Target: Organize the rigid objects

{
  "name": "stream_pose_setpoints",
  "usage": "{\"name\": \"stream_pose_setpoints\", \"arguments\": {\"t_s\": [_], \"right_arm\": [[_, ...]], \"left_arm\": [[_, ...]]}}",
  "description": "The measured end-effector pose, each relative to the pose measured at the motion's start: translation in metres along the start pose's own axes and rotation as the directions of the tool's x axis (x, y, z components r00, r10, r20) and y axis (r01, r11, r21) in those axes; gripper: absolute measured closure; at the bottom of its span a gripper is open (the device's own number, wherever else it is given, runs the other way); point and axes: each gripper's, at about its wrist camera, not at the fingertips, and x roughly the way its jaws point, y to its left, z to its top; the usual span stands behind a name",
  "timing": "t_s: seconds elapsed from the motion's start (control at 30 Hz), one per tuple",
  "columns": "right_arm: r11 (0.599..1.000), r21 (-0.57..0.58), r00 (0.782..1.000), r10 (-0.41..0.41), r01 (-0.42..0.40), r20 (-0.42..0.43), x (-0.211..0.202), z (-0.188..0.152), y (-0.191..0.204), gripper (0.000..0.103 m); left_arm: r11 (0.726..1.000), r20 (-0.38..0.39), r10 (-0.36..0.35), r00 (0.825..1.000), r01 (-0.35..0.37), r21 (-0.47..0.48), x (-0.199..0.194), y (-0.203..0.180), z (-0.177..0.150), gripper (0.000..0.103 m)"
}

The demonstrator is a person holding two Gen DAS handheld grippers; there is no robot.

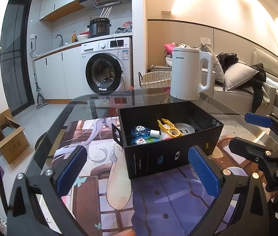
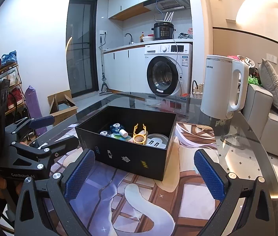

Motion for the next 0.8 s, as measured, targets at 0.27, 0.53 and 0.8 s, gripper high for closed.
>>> {"name": "stream_pose_setpoints", "arguments": {"t_s": [0.27, 0.53, 0.8], "right_arm": [[1.000, -0.007, 1.000, 0.001, -0.001, 0.001, -0.0006, -0.0001, 0.0003, 0.000], [1.000, -0.011, 1.000, 0.010, -0.010, 0.010, -0.0049, 0.0015, 0.0045, 0.000], [1.000, -0.017, 1.000, 0.003, -0.003, 0.015, -0.0061, 0.0009, 0.0081, 0.000]], "left_arm": [[1.000, -0.001, 0.003, 1.000, -0.003, 0.000, 0.0017, 0.0006, -0.0009, 0.000], [1.000, -0.009, 0.005, 1.000, -0.005, -0.004, 0.0039, 0.0025, -0.0019, 0.000], [1.000, -0.015, 0.007, 1.000, -0.007, -0.007, 0.0052, 0.0045, -0.0026, 0.000]]}}
